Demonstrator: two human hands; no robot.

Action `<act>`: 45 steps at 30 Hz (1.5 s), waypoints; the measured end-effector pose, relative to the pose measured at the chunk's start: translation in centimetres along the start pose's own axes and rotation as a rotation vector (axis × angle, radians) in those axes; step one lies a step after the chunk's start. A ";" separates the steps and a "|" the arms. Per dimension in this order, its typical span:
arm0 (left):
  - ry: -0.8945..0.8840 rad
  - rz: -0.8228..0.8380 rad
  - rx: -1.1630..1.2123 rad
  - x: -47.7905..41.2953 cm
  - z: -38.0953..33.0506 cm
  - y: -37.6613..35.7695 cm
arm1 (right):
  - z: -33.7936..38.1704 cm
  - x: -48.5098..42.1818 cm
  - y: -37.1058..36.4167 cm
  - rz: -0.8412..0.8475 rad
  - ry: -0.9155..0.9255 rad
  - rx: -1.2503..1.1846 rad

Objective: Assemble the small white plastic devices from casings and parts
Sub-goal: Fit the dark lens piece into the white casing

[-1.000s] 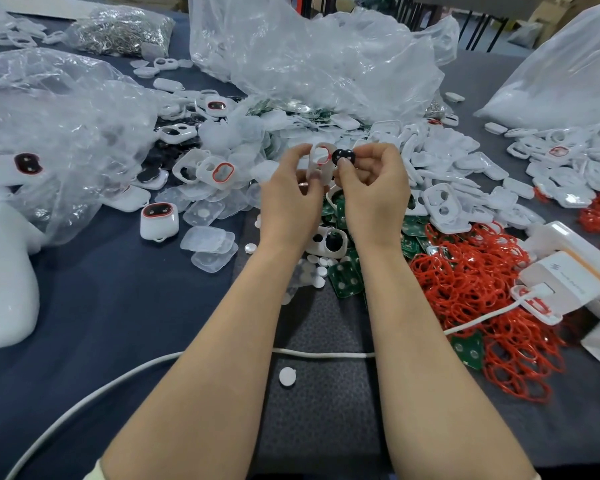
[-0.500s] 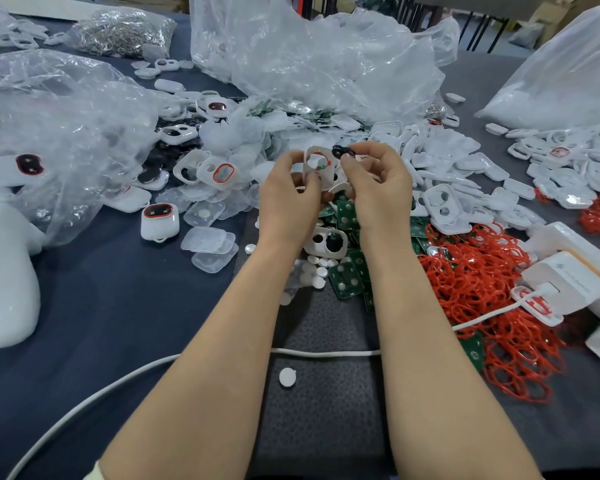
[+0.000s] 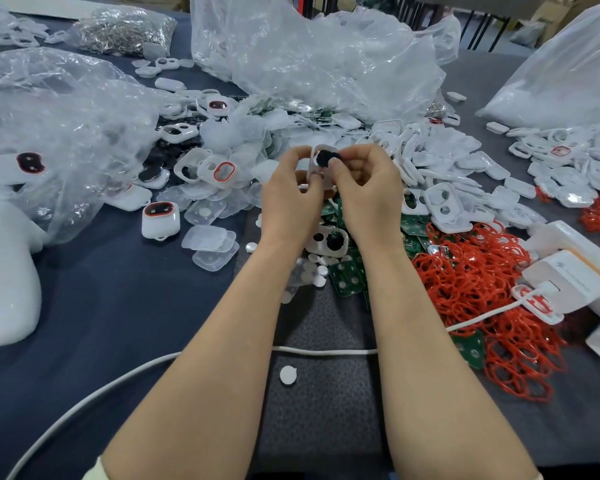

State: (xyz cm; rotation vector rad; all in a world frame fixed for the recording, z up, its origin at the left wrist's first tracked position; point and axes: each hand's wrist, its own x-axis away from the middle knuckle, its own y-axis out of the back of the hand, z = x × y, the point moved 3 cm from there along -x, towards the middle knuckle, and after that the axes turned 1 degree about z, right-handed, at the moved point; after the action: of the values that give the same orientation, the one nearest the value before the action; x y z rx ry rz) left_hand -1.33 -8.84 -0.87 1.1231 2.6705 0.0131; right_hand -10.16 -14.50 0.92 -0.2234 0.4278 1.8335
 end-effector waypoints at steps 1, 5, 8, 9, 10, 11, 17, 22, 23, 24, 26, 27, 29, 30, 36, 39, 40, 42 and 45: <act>-0.006 0.009 -0.001 0.0 0.0 0.0 | 0.0 0.0 0.0 -0.006 0.010 0.011; -0.018 0.034 -0.021 0.0 -0.1 -0.3 | 0.1 0.2 0.0 -0.043 0.028 0.011; -0.017 0.032 -0.026 0.0 -0.1 -0.4 | 0.1 0.2 -0.2 -0.047 0.031 0.032; -0.019 0.033 -0.027 0.0 -0.1 -0.4 | 0.0 0.2 -0.3 -0.050 0.024 0.031; -0.019 0.034 -0.025 0.0 -0.1 -0.4 | 0.0 0.2 -0.3 -0.055 0.014 0.025; -0.018 0.034 -0.022 0.0 -0.1 -0.4 | -0.1 0.1 -0.3 -0.060 0.003 0.019; -0.023 -0.029 -0.073 0.0 -0.1 -0.2 | 0.1 0.2 -0.6 -0.030 0.028 0.082; -0.029 -0.010 -0.083 0.1 -0.4 -0.2 | -0.1 0.1 -0.5 -0.076 0.034 0.140; -0.033 -0.005 -0.086 0.1 -0.5 -0.2 | -0.1 0.1 -0.5 -0.077 0.026 0.123; -0.039 -0.006 -0.095 0.1 -0.5 -0.2 | -0.2 0.1 -0.5 -0.073 0.010 0.095; -0.049 -0.011 -0.112 0.1 -0.5 -0.2 | -0.4 0.0 -0.5 -0.048 -0.055 0.000; -0.052 -0.013 -0.113 0.1 -0.5 -0.1 | -0.5 -0.1 -0.4 -0.026 -0.095 -0.056; -0.056 -0.016 -0.115 0.1 -0.4 -0.1 | -0.7 -0.2 -0.4 0.023 -0.168 -0.144; -0.057 -0.018 -0.114 0.1 -0.4 -0.1 | -0.8 -0.3 -0.3 0.042 -0.195 -0.175; -0.086 -0.013 -0.130 -0.1 -0.3 -0.2 | -1.2 -0.6 -0.2 0.059 -0.287 -0.261; -0.059 -0.012 -0.102 -0.3 -0.2 -0.2 | -1.1 -0.6 -0.2 0.053 -0.244 -0.209; -0.039 -0.007 -0.074 -0.3 -0.1 -0.2 | -1.1 -0.6 -0.3 0.049 -0.227 -0.189; -0.004 0.000 -0.013 -0.3 -0.1 -0.3 | -1.0 -0.6 -0.2 0.043 -0.207 -0.174; 0.056 0.003 0.084 -0.3 -0.2 -0.2 | -0.8 -0.5 -0.3 0.056 -0.205 -0.183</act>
State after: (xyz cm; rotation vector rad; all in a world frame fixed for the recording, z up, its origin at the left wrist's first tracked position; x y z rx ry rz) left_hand -1.32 -9.20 -0.67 1.1683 2.7423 -0.0690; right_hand -9.82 -15.22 0.30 -0.1470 0.1242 1.9299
